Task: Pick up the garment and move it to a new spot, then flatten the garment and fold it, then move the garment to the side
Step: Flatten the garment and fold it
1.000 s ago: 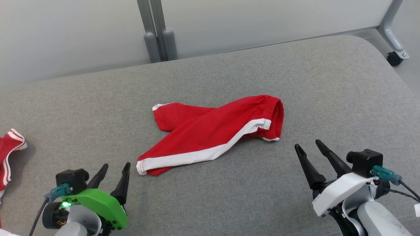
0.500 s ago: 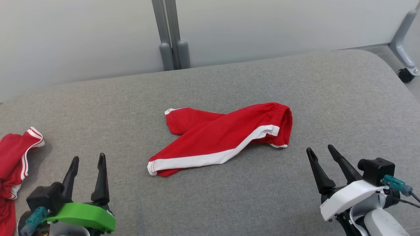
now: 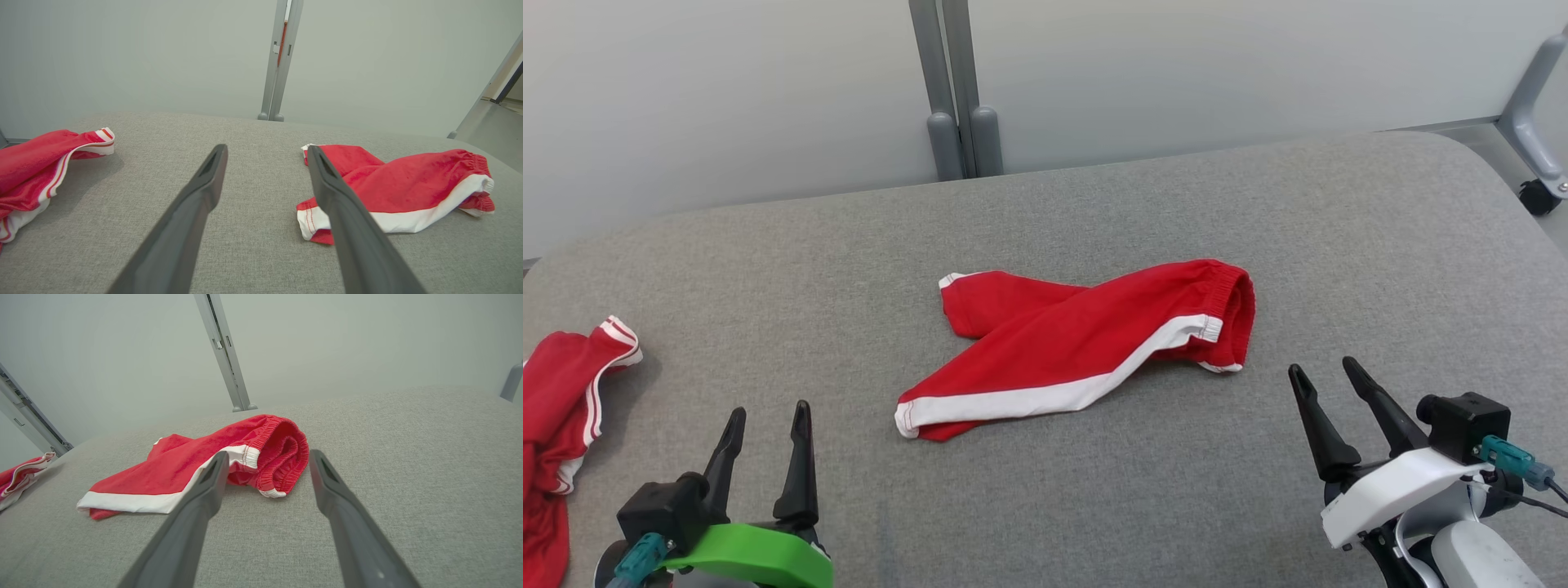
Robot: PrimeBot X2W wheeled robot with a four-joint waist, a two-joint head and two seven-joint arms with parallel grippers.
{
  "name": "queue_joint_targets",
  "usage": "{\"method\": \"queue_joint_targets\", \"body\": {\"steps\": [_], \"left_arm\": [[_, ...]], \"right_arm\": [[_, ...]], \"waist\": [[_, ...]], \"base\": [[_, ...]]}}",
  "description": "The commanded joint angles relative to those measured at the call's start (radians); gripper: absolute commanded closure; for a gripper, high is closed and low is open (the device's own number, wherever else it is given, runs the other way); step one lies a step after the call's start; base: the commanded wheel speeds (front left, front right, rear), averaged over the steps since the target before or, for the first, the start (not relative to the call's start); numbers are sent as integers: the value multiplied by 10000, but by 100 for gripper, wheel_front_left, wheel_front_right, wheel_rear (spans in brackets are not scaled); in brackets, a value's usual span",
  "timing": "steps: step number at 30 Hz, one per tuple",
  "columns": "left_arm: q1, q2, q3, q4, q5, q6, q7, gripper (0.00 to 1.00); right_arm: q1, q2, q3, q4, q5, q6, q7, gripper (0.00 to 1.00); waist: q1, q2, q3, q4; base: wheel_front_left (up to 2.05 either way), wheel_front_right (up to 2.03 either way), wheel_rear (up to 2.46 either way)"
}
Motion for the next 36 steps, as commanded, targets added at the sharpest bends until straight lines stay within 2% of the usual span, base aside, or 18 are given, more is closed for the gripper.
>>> {"method": "queue_joint_targets", "body": {"steps": [1,15,19,30,36], "left_arm": [[104,-18,46,44,43,-61,-32,0],[20,-142,125,188,285,-168,-34,0],[-207,-132,-92,327,211,-328,297,0],[-1420,-36,-881,660,3,-973,2073,0],[-2025,-211,-1238,936,-201,-1408,2727,0]], "right_arm": [[92,15,-35,-40,-53,-1,12,0],[62,61,-212,-86,-206,-1,132,0],[-259,139,-226,57,-306,0,305,0],[-2164,-530,1114,960,392,0,1676,0],[-3038,-849,1962,1592,972,0,2129,0]], "waist": [[0,0,-9,14],[0,0,18,53],[0,0,177,56],[0,0,1201,181],[0,0,1601,306]], "base": [[0,0,0],[0,0,0],[0,0,0],[0,0,0],[0,0,0]]}}
